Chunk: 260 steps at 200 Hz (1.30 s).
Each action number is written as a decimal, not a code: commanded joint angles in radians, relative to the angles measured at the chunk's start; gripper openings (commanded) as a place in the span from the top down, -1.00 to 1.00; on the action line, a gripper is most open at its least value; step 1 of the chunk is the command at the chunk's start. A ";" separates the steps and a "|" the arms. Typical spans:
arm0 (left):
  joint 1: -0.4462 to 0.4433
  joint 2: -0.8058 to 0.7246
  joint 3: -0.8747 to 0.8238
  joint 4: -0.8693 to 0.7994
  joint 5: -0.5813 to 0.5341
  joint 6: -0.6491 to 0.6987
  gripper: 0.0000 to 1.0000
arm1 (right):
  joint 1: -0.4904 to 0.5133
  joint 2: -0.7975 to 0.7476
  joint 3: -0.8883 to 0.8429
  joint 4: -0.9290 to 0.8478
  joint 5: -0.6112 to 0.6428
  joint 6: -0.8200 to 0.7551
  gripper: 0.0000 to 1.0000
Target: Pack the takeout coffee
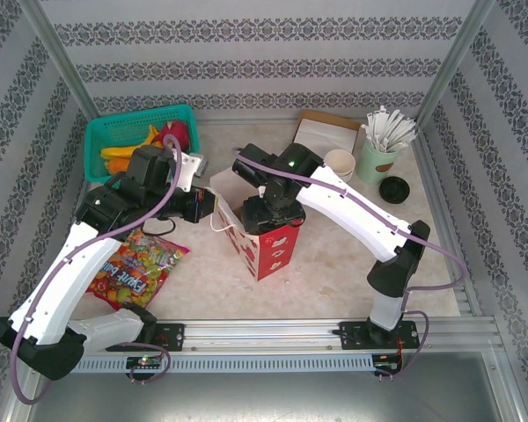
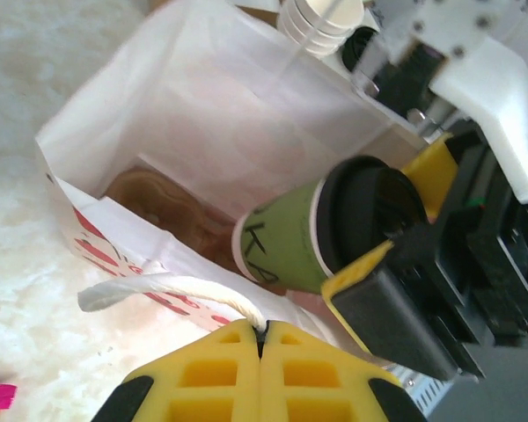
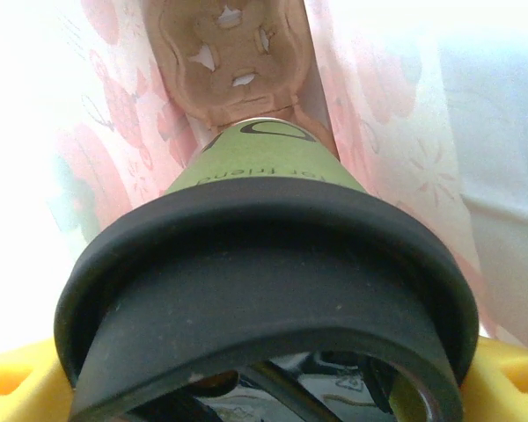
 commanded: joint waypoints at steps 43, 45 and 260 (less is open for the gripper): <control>-0.008 -0.018 -0.028 -0.048 0.106 0.122 1.00 | -0.034 -0.042 -0.014 0.072 -0.015 -0.014 -0.43; -0.008 -0.019 -0.028 -0.049 0.105 0.123 1.00 | -0.036 -0.041 -0.013 0.072 -0.016 -0.015 -0.43; 0.109 0.024 0.188 0.050 0.084 -0.019 -0.27 | 0.008 0.091 0.117 -0.228 -0.005 -0.250 -0.41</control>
